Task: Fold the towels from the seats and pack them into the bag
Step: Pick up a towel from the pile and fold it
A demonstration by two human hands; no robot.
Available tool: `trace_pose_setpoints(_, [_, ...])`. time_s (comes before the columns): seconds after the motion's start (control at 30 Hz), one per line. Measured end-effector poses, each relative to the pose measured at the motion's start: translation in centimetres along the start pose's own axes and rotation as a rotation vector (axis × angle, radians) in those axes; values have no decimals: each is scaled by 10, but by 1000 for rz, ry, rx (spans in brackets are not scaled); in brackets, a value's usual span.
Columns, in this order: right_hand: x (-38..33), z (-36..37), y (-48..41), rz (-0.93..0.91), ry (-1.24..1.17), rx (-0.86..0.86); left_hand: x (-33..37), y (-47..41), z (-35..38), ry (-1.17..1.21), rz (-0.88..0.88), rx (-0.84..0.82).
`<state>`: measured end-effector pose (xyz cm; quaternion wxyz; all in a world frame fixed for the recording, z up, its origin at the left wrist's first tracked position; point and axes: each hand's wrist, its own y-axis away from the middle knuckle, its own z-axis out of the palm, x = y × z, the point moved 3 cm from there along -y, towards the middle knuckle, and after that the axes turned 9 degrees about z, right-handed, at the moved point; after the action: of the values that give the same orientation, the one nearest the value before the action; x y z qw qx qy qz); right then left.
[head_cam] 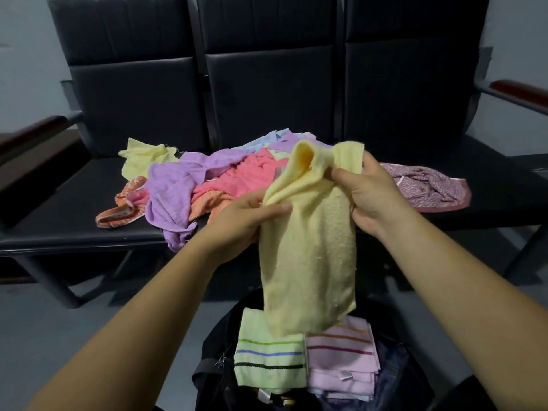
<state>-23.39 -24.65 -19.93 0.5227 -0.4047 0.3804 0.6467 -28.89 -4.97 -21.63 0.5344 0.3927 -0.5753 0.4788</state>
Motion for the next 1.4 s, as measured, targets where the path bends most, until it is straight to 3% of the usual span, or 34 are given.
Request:
trace_pose_setpoints(0.17, [11,-7,-2,253,-49,-118,8,-4,6,365,-30,201])
trace_pose_setpoints(0.37, [37,-11,-8,323,19,-145,6,-7,-6,645,-91,374])
trace_pose_setpoints(0.43, [40,-11,-10,309,103,-136,6,-8,-11,587,-96,390])
trace_pose_setpoints(0.6, [22,-12,-8,131,202,-82,5,-9,-41,108,-54,377])
trace_pose_setpoints(0.77, [15,-16,-4,-12,422,-8,0,-10,-45,109,-78,323])
trace_pose_setpoints(0.87, [13,-13,-6,-26,316,22,-1,-10,-39,129,-30,164])
trace_pose_setpoints(1.0, [12,-13,-6,74,237,-143,-7,-11,-47,-274,35,256])
trace_pose_setpoints(1.07, [15,-17,-6,76,445,-155,-8,-11,-46,-275,34,270])
trace_pose_setpoints(1.17, [14,-24,-7,-37,708,-19,-8,-12,-46,-196,-25,296])
trace_pose_setpoints(1.27, [17,-28,-10,-64,654,0,-5,-12,-44,-74,-45,313])
trace_pose_setpoints(1.4, [17,-32,-12,-52,561,55,-4,-10,-40,35,16,216])
